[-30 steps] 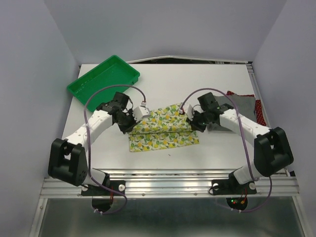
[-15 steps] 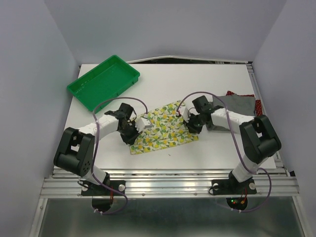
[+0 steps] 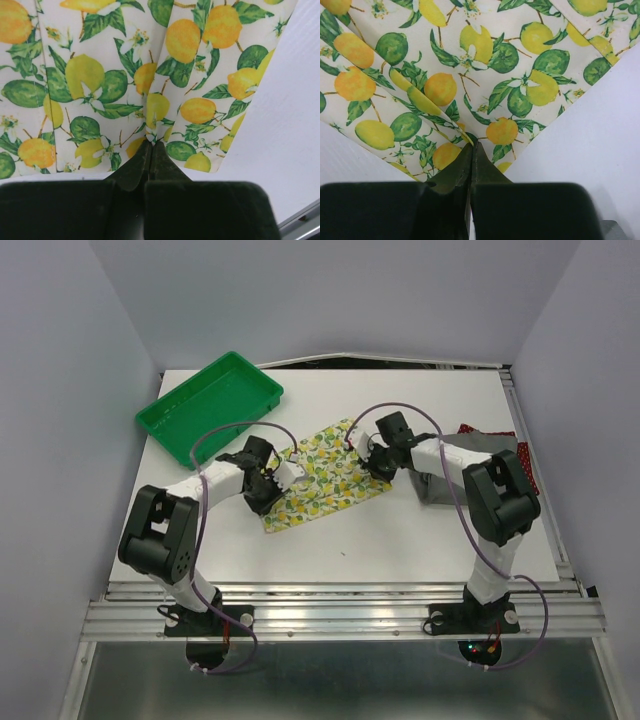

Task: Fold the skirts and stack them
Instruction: Fold the skirt

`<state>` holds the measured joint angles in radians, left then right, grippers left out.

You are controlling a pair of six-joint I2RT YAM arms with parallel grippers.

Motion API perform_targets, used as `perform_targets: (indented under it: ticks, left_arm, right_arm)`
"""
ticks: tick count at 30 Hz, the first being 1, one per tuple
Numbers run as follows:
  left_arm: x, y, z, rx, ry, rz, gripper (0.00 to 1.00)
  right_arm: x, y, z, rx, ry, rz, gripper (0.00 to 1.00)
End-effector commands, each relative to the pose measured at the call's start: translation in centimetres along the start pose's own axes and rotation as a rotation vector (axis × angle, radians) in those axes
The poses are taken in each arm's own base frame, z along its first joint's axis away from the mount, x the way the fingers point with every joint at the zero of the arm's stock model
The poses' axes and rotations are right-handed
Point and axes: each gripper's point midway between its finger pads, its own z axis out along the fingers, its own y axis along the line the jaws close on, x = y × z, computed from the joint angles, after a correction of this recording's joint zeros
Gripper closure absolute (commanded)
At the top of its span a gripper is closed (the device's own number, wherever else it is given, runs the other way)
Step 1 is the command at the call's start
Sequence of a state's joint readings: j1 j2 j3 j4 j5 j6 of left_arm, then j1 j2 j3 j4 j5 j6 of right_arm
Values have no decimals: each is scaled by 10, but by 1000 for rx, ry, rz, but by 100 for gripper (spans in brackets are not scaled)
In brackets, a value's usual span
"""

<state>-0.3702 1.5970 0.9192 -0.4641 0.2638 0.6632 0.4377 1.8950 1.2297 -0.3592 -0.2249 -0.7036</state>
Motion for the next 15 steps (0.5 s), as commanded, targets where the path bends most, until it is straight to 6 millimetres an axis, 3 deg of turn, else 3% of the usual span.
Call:
perform_targets:
  ticks: [1,4,8,9,12,13,15]
  left_arm:
    - [-1,7,-15,-34,6,4,100]
    - [-2,1,-23,-27,-17,18,100]
    - [6,-7,-23,-26,-10,57,100]
    - [5,-8,-22,-34,-15,72,100]
    - [6,-17,-21,-25,-20,98,87]
    - [7,-20,-21,-26,-22,104,77]
    - [2,-23,-27,-38,-56,125,71]
  right_arm:
    - [-14,-21,-23,85,-31,-31,99]
    - [-15,-19,-37,107,-41,-20,99]
    - [-19,-18,-55,136,-54,55,81]
    - [-21,-18,-59,143,-63,75,54]
    - [-36,-13,-80,132,-113,163,25]
    - [-42,-9,-89,125,-128,217,23]
    - [-47,-5,-97,112,-143,285,25]
